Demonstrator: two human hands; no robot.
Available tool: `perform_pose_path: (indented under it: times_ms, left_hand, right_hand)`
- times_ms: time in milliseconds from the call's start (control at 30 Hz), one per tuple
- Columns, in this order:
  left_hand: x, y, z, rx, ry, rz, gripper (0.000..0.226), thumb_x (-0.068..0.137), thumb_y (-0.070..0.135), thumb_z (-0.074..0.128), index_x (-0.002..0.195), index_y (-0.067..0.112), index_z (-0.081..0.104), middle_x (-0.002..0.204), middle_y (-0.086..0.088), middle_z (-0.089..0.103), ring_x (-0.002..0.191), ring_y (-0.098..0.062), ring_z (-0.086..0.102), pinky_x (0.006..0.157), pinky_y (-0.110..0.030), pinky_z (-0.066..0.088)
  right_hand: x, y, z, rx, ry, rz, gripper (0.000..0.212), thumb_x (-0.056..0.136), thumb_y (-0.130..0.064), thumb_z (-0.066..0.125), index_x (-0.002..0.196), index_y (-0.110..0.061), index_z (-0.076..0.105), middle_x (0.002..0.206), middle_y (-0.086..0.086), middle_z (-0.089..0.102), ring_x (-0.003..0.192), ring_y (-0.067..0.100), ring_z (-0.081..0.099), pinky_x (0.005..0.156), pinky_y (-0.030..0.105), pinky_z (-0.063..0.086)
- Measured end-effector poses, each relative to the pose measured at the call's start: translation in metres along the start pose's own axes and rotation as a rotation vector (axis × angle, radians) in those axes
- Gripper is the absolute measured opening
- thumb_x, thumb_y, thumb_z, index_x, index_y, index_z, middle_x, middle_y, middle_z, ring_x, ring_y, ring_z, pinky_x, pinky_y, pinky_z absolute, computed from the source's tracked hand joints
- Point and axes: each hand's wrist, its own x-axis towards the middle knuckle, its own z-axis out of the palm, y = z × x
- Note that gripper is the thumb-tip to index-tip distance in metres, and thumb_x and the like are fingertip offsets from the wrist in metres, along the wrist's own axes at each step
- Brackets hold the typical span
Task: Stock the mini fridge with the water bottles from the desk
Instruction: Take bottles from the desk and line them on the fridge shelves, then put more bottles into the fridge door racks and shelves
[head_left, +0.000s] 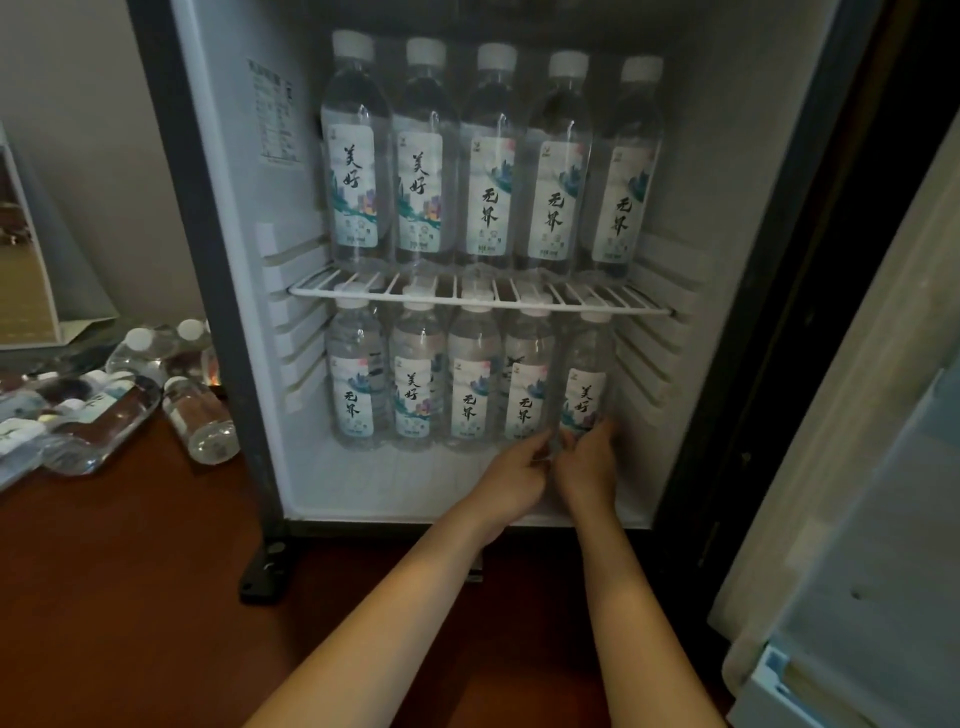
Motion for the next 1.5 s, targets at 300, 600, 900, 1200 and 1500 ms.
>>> perform_pose_path:
  times_ms: [300, 600, 900, 1200, 1500]
  left_hand:
    - [-0.009, -0.001, -0.01, -0.011, 0.037, -0.071, 0.045, 0.095, 0.002, 0.04, 0.139, 0.012, 0.039, 0.14, -0.012, 0.046, 0.129, -0.018, 0.043, 0.1, -0.02, 0.033]
    - [-0.074, -0.005, -0.065, -0.119, 0.358, -0.008, 0.031, 0.09, -0.003, 0.043, 0.097, 0.02, 0.063, 0.096, 0.001, 0.064, 0.094, -0.01, 0.059, 0.082, -0.015, 0.045]
    - [-0.163, -0.02, -0.16, -0.061, 0.777, 0.098, 0.033, 0.081, -0.017, 0.042, 0.077, 0.006, 0.065, 0.072, -0.001, 0.063, 0.062, 0.005, 0.06, 0.062, -0.009, 0.047]
    - [-0.191, -0.067, -0.251, -0.124, 0.998, -0.092, 0.034, 0.085, -0.009, 0.041, 0.074, 0.014, 0.063, 0.076, -0.002, 0.061, 0.062, -0.012, 0.056, 0.063, -0.022, 0.046]
    - [-0.127, -0.098, -0.3, -0.121, 1.031, -0.142, 0.033, 0.084, -0.009, 0.04, 0.084, 0.017, 0.061, 0.081, 0.002, 0.06, 0.068, -0.009, 0.056, 0.06, -0.018, 0.045]
  right_hand:
    - [0.008, -0.004, 0.004, -0.032, -0.011, 0.01, 0.043, 0.094, -0.005, 0.045, 0.135, -0.004, 0.03, 0.133, 0.02, 0.05, 0.119, 0.036, 0.051, 0.091, 0.039, 0.042]
    - [-0.07, -0.019, 0.043, 0.113, 0.294, -0.361, 0.029, 0.09, -0.002, 0.051, 0.118, 0.002, 0.051, 0.115, 0.019, 0.056, 0.109, 0.031, 0.052, 0.089, 0.033, 0.04]
    - [-0.177, -0.064, 0.129, 0.294, -0.198, -0.605, 0.019, 0.081, -0.017, 0.045, 0.088, -0.007, 0.06, 0.076, 0.008, 0.065, 0.073, 0.029, 0.063, 0.063, 0.029, 0.039]
    - [-0.189, -0.102, 0.232, -0.017, -0.516, -0.647, 0.026, 0.088, -0.006, 0.048, 0.108, -0.011, 0.063, 0.112, 0.008, 0.063, 0.107, 0.025, 0.058, 0.086, 0.031, 0.043]
    - [-0.136, -0.13, 0.33, -0.516, -0.517, -0.557, 0.062, 0.091, -0.03, 0.055, 0.143, -0.009, 0.029, 0.142, 0.022, 0.035, 0.134, 0.036, 0.031, 0.111, 0.041, 0.027]
